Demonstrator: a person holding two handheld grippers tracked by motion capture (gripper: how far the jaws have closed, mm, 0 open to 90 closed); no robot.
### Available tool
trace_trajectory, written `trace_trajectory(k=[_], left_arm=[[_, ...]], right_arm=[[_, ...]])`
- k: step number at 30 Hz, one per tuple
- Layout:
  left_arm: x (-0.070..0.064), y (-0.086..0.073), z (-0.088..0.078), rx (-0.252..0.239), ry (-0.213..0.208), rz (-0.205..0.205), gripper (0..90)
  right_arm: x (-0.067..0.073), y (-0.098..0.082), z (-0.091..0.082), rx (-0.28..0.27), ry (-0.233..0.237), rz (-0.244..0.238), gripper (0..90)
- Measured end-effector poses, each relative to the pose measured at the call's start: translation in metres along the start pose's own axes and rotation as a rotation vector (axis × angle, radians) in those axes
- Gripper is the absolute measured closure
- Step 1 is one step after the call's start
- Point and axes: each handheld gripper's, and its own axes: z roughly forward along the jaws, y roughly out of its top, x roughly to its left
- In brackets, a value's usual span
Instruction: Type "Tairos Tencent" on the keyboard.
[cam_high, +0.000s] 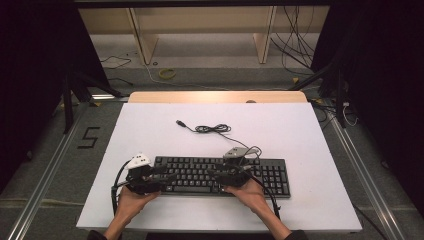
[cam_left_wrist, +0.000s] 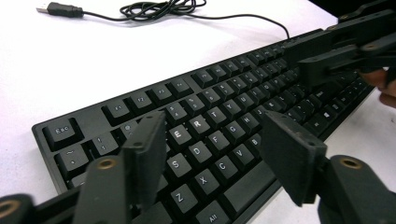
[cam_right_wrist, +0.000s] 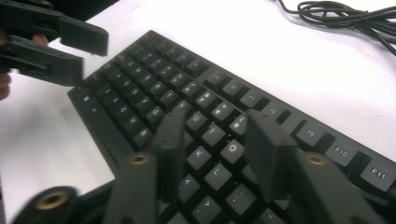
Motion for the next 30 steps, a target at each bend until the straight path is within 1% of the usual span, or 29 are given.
trace_trajectory(k=[9,11,14,24,30], left_arm=[[0.003,0.000,0.003,0.031,0.019,-0.007,52.1],[0.004,0.000,0.003,0.036,0.023,-0.013,54.8],[0.004,0.000,0.004,0.050,0.025,-0.010,58.3],[0.004,0.000,0.009,0.090,0.036,-0.003,71.6],[0.004,0.000,0.011,0.114,0.058,0.008,80.3]], right_arm=[[0.005,-0.001,-0.010,-0.026,0.023,-0.018,49.4],[0.006,-0.001,-0.013,-0.028,0.027,-0.016,46.7],[0.006,-0.002,-0.015,-0.038,0.031,-0.017,44.1],[0.007,-0.005,-0.023,-0.059,0.038,-0.020,42.0],[0.008,-0.008,-0.027,-0.063,0.043,-0.024,41.2]])
